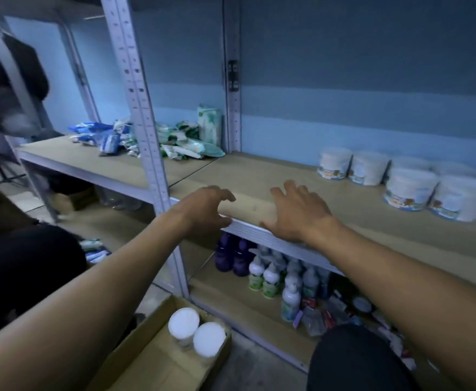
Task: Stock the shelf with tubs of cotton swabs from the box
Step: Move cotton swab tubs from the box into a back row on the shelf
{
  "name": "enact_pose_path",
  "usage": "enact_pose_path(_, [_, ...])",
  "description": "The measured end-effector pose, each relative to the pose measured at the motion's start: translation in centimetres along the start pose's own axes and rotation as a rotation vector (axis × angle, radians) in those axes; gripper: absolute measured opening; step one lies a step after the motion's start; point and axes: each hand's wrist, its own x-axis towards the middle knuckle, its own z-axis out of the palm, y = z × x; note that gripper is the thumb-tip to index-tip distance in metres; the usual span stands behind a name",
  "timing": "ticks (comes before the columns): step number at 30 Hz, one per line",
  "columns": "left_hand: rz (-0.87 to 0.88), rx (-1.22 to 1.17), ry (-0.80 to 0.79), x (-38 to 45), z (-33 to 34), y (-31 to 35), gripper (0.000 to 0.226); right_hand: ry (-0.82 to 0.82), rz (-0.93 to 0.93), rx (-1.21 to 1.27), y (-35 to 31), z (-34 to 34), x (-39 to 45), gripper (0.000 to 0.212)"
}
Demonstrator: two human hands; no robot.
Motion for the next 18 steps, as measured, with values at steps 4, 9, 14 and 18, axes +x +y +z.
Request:
enact_pose_path(4, [-0.1,-0.033,-0.044,-3.7,1.0,-3.9,0.056,-0.039,-0.106,0.058,-5.6,2.1,-0.1,0.075])
enact_pose_path(9, [-0.167,-0.027,-0.086,-6.6,4.1,-7.2,0.059,-0.042,-0.208,0.029,-10.7,5.9,-0.6,0.073])
enact_pose_path(14, [-0.24,-0.059,-0.138,-8.0,8.3,-9.8,0.063,-0.084,-0.287,0.036,-13.0,10.3,-1.1,0.074])
enact_pose_path(18, [-0.289,-0.078,-0.202,-8.2,12.0,-12.0,0.063,-0.208,-0.261,0.051,-14.3,13.8,-1.1,0.074])
